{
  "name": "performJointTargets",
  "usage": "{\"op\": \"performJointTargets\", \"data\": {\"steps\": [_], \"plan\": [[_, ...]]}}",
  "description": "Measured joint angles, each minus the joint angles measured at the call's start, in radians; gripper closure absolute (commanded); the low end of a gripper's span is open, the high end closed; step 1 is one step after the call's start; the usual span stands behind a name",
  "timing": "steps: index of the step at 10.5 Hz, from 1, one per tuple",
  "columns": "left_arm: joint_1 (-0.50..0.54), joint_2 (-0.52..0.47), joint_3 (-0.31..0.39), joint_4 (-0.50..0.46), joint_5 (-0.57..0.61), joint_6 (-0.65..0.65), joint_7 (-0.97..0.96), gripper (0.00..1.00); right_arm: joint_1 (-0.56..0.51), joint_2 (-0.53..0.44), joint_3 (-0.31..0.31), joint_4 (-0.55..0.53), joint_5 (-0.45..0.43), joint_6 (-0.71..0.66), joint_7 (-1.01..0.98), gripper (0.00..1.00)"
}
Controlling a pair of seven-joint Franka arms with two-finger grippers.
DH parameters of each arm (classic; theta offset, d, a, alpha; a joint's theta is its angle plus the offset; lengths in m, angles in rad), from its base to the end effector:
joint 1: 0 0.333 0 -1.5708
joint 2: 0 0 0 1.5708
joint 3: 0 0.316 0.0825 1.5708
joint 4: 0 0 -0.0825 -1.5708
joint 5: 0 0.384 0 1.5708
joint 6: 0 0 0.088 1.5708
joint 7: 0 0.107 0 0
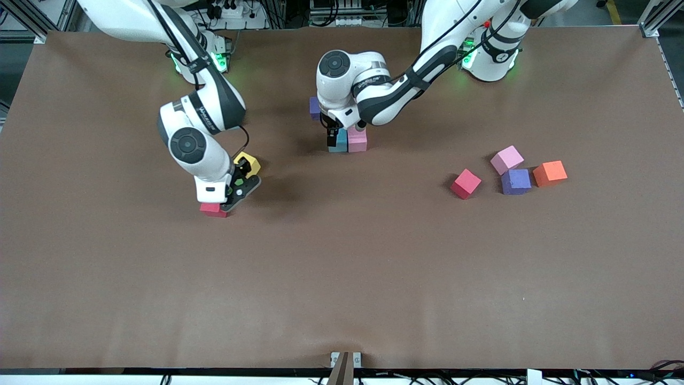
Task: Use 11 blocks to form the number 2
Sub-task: 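Stack green under cyan with the right gripper while the left gripper withdraws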
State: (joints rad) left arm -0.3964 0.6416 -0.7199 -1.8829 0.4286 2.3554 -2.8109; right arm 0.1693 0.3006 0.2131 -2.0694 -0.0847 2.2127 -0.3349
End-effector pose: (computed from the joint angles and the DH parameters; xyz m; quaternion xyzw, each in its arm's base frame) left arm 0.3081 -0.5537 0.2388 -0.7331 -0.6779 0.0533 0.0060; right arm 0.5304 0.2084 0.2769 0.9245 0.3738 -0.0744 0.0021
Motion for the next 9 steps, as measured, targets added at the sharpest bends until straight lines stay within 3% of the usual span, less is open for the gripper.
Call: {"op": "performJointTargets", "data": {"steps": [4, 7, 9], "plan": [[0.302, -0.024, -0.268, 0.013, 0.032, -0.19, 0.08, 0.0, -0.022, -0.01, 0.0, -0.011, 0.0, -0.001, -0.04, 1.0], [0.35, -0.038, -0.305, 0.061, 0.065, -0.323, 0.185, 0.0, 0.005, -0.01, 0.012, -0.01, 0.0, -0.001, -0.163, 1.0], [0.417, -0.053, -0.304, 0.079, 0.071, -0.349, 0.358, 0.0, 0.092, -0.011, 0.017, -0.005, 0.0, 0.0, -0.228, 1.0]]}}
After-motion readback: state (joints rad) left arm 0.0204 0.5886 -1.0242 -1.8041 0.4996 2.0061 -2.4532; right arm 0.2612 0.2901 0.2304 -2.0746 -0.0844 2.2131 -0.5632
